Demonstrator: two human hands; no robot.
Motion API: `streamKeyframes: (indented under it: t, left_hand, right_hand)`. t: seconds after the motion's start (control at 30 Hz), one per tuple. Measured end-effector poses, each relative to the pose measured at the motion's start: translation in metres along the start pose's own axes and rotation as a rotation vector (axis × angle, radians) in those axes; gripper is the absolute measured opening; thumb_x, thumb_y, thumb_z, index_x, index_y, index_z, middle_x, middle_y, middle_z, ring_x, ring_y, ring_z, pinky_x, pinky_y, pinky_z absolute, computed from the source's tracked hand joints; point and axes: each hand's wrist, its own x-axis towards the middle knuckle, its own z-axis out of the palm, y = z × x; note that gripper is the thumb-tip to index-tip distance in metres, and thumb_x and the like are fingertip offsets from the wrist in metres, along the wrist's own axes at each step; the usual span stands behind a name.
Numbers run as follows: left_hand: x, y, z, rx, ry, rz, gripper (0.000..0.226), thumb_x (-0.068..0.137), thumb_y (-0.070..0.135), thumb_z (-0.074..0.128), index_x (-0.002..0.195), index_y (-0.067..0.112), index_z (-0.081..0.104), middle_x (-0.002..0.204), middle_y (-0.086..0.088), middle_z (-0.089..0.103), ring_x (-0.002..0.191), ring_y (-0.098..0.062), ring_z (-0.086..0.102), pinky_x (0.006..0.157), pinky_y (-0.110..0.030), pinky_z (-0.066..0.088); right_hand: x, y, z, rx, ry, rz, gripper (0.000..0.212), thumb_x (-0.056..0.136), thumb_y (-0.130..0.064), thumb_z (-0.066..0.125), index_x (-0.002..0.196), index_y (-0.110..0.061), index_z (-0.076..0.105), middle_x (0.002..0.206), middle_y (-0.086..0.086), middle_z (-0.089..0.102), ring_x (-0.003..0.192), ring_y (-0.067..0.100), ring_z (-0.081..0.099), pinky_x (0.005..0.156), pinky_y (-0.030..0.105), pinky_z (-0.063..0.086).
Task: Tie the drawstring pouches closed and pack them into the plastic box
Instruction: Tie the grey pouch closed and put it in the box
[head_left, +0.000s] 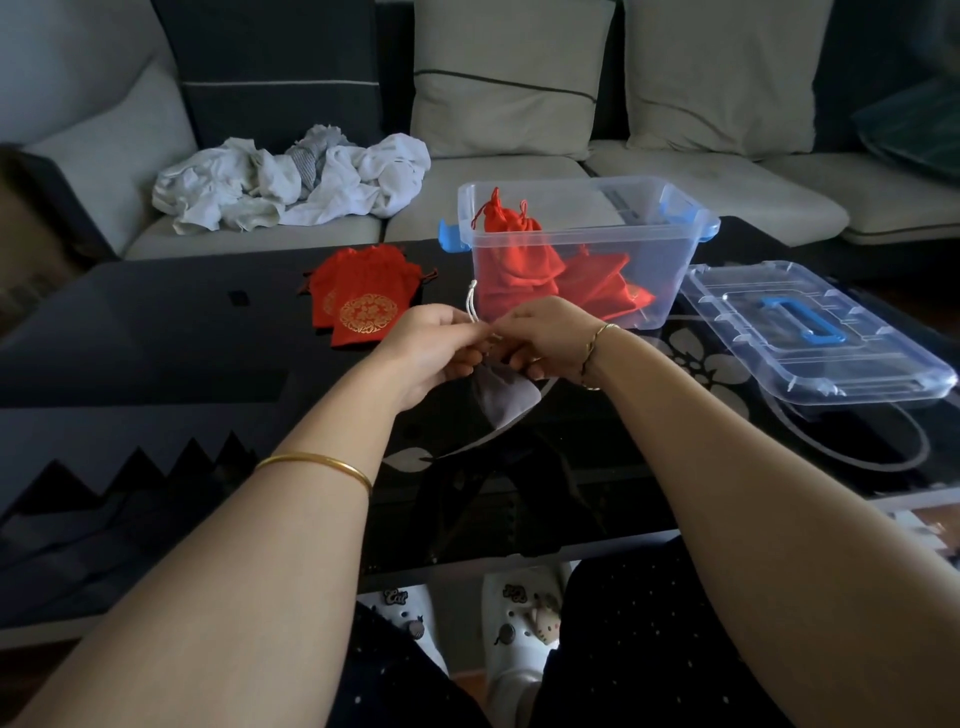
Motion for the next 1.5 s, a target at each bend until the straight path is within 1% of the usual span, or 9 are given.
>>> streamKeyframes:
  t: [0.23,0.37,0.47,0.6,0.77,0.9,1.13,1.27,1.5]
  left_hand:
    - [0.0,0.004,-0.003,-0.157,0.056,-0.097,0.012,0.09,0.008,0.058,0.079,0.011,0.061,0.068,-0.003,0.063,0.057,-0.008,0.056,0.049,-0.017,0.042]
    - [0.0,0.007,-0.005,-0.24,0.081,-0.145,0.012,0.086,0.002,0.061,0.077,0.01,0.058,0.061,-0.004,0.062,0.057,-0.01,0.057,0.052,-0.018,0.043]
    - [0.0,0.008,-0.006,-0.229,0.051,-0.124,0.016,0.086,-0.002,0.061,0.079,0.012,0.056,0.065,-0.002,0.063,0.06,-0.009,0.058,0.056,-0.018,0.044]
    - [-0.002,0.007,-0.005,-0.197,0.008,-0.081,0.02,0.086,-0.005,0.059,0.079,0.013,0.054,0.072,-0.003,0.06,0.066,-0.011,0.058,0.062,-0.02,0.045]
    - [-0.002,0.007,-0.003,-0.065,0.07,-0.013,0.024,0.083,-0.005,0.062,0.077,0.016,0.054,0.075,0.001,0.057,0.073,-0.011,0.055,0.063,-0.021,0.044]
    - [-0.001,0.007,0.003,0.112,0.167,0.135,0.025,0.083,-0.004,0.064,0.077,0.018,0.053,0.074,0.001,0.057,0.067,-0.013,0.056,0.059,-0.021,0.046]
    - [-0.002,0.003,0.007,0.808,0.43,0.576,0.017,0.086,0.003,0.052,0.098,0.013,0.059,0.09,-0.001,0.063,0.083,-0.019,0.058,0.067,-0.036,0.046]
    - [-0.004,0.002,0.012,0.814,0.46,0.658,0.012,0.086,0.004,0.052,0.095,0.006,0.059,0.099,-0.009,0.056,0.082,-0.022,0.054,0.064,-0.034,0.039]
    - [-0.001,-0.001,0.01,0.719,0.458,0.662,0.007,0.089,0.011,0.054,0.095,0.008,0.057,0.099,-0.004,0.056,0.086,-0.016,0.053,0.07,-0.03,0.042]
  right_hand:
    - [0.0,-0.006,-0.002,0.053,-0.008,-0.053,0.023,0.093,-0.011,0.047,0.072,-0.008,0.056,0.066,0.004,0.051,0.055,0.012,0.047,0.054,0.023,0.036]
    - [-0.003,-0.007,-0.003,-0.024,-0.039,-0.108,0.011,0.088,-0.006,0.049,0.084,-0.007,0.059,0.08,0.005,0.055,0.065,0.011,0.053,0.058,0.025,0.039]
    - [-0.001,-0.005,0.0,0.16,0.007,-0.074,0.025,0.087,0.004,0.036,0.099,-0.005,0.057,0.092,0.009,0.056,0.064,0.017,0.058,0.053,0.026,0.04]
    - [0.001,-0.001,0.003,0.021,-0.047,-0.102,0.031,0.083,0.012,0.041,0.104,0.002,0.061,0.086,0.013,0.06,0.064,0.015,0.057,0.054,0.023,0.044]
    - [0.0,0.0,0.006,0.022,-0.029,-0.123,0.019,0.088,0.006,0.048,0.103,0.006,0.06,0.073,0.011,0.056,0.059,0.012,0.053,0.048,0.015,0.045]
    - [0.002,-0.003,0.008,0.038,0.004,-0.106,0.013,0.089,0.002,0.05,0.078,-0.004,0.057,0.066,0.007,0.057,0.051,0.008,0.054,0.046,0.014,0.046]
    - [0.0,-0.007,0.012,0.228,-0.002,-0.066,0.02,0.089,0.002,0.053,0.07,-0.004,0.053,0.055,0.006,0.058,0.041,0.008,0.054,0.045,0.017,0.047]
    - [-0.002,-0.013,0.012,0.379,-0.015,-0.005,0.02,0.09,-0.003,0.049,0.07,-0.004,0.053,0.061,0.01,0.052,0.04,0.012,0.053,0.049,0.022,0.046]
    - [-0.004,-0.005,0.006,0.251,-0.02,-0.09,0.017,0.094,-0.011,0.049,0.08,-0.013,0.06,0.067,0.005,0.054,0.044,0.009,0.05,0.054,0.022,0.04]
